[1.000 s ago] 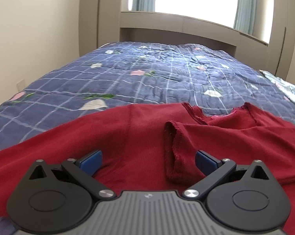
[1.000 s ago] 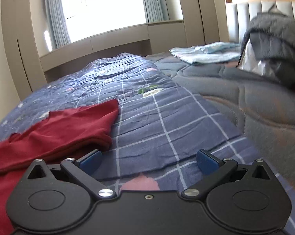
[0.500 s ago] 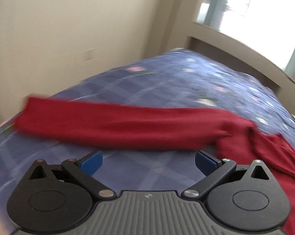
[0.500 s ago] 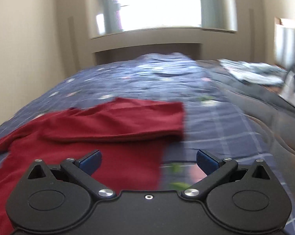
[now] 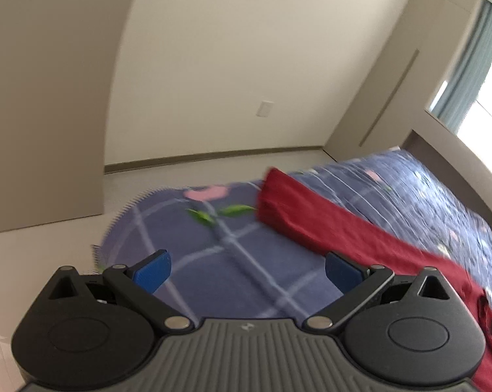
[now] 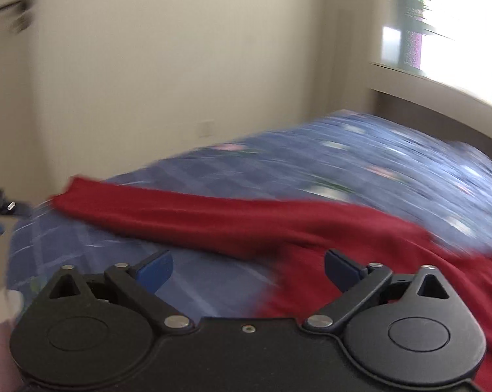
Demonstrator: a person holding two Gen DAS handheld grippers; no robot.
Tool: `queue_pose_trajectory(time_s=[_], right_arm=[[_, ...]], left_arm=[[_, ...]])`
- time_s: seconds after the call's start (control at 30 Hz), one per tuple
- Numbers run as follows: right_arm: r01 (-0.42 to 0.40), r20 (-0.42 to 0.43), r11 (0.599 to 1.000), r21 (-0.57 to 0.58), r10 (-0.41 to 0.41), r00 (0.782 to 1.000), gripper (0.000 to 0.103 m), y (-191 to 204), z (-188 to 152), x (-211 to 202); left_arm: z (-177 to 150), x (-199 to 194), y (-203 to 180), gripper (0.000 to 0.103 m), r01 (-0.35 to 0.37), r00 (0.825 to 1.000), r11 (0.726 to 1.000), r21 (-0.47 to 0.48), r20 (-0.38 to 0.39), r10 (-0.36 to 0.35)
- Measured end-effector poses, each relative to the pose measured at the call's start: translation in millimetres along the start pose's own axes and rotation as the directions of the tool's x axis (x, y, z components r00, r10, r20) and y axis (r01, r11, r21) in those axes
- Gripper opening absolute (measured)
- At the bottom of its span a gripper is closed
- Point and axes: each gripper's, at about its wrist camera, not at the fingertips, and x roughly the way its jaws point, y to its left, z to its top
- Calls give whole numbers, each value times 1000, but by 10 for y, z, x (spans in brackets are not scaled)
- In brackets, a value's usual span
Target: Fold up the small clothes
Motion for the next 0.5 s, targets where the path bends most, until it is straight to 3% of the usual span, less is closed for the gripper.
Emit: queue_pose_trajectory(time_s=[0.13,0.3,0.37,0.5], right_arm=[[-143,5,971,-194,147,989,82,652,261,466],[-291,-21,873,-392,307,951,75,1250,471,843],[-318,-42,832,-454,337,941,71,1450,518,936],[-350,-89,786,-510,356,930,52,1646,546,1116]], left_arm=[[102,-90,247,103,-6,999,999,-50,38,8],[204,-152,482,103,-16,996,990,-137,89,28],[223,-159,573,103,-25,994,987,-160,105,42],[209,-176,746,103,-36,992,977,-212,113,61]])
